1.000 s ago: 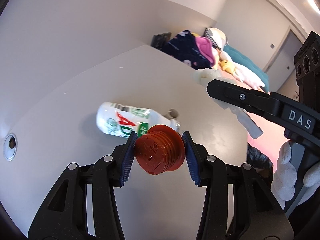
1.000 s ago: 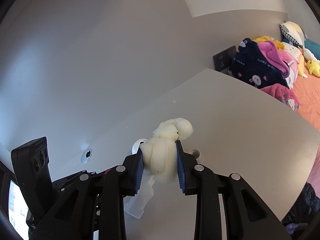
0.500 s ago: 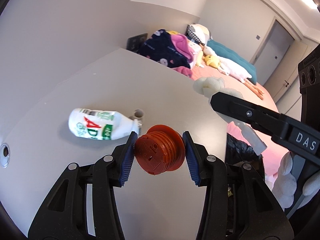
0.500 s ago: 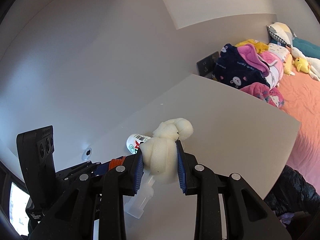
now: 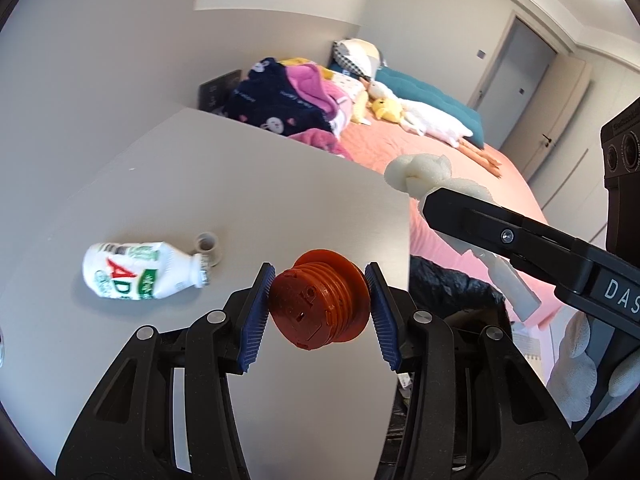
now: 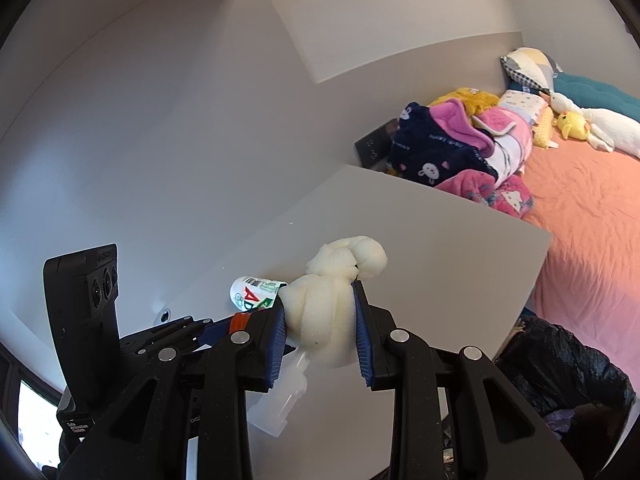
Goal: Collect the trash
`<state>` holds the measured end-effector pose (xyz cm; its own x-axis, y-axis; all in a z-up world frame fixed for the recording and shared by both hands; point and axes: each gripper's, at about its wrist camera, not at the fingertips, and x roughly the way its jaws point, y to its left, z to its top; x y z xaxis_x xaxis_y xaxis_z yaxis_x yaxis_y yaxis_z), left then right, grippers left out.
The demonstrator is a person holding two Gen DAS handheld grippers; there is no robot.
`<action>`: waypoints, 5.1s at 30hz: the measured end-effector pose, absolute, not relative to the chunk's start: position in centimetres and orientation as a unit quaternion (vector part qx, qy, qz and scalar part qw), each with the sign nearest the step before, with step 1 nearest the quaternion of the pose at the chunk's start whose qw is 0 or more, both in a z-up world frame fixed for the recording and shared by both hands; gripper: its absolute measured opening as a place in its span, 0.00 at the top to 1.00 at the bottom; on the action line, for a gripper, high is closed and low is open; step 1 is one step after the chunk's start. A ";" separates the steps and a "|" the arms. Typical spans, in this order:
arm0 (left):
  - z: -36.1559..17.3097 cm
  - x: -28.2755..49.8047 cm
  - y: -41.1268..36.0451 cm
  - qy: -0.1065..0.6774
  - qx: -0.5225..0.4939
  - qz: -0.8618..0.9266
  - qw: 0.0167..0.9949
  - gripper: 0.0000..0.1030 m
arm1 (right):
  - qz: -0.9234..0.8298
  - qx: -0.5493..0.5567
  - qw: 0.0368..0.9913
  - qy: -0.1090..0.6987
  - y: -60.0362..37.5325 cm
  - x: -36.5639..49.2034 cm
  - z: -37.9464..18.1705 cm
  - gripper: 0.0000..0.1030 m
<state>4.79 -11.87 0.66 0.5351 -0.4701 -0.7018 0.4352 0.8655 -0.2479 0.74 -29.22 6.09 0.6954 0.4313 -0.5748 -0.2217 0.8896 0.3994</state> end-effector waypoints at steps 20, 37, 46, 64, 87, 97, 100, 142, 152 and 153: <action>1.3 4.5 -19.4 0.400 0.019 -0.338 0.852 0.55 | 0.103 0.182 0.922 0.325 -36.7 -2.1 6.6 0.69; 1.5 3.1 -25.7 0.395 0.055 -0.407 0.822 0.55 | 0.026 0.206 0.928 0.309 -42.8 -5.7 6.6 0.69; 1.6 1.7 -28.8 0.392 0.077 -0.447 0.800 0.55 | -0.014 0.224 0.927 0.300 -45.5 -7.8 6.4 0.69; 1.7 -0.4 -32.6 0.395 0.111 -0.498 0.764 0.06 | -0.107 0.239 0.926 0.272 -49.2 -12.6 6.7 0.22; 1.7 0.3 -30.9 0.397 0.089 -0.465 0.786 0.06 | -0.087 0.237 0.928 0.273 -48.6 -12.0 6.9 0.21; 1.6 1.2 -27.7 0.399 0.071 -0.431 0.807 0.06 | -0.047 0.227 0.931 0.280 -46.2 -9.8 6.7 0.21; 1.5 1.6 -26.4 0.401 0.064 -0.418 0.813 0.06 | -0.031 0.223 0.932 0.285 -45.1 -9.0 6.7 0.21; -2.5 6.7 -6.4 0.448 -0.066 -0.169 0.875 0.06 | 0.152 0.160 0.908 0.356 -28.7 3.0 3.2 0.21; -4.8 9.3 -3.2 0.472 -0.124 -0.104 0.867 0.06 | 0.180 0.139 0.899 0.375 -25.9 6.6 0.8 0.21; -4.9 9.5 -2.9 0.474 -0.128 -0.099 0.866 0.06 | 0.183 0.138 0.898 0.376 -25.6 6.9 0.5 0.21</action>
<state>9.45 -2.94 -4.95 0.5318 -0.2927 -0.7947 0.0501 0.9476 -0.3154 6.92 -25.61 0.49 0.6507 0.4325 -0.6241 -0.2258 0.8950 0.3847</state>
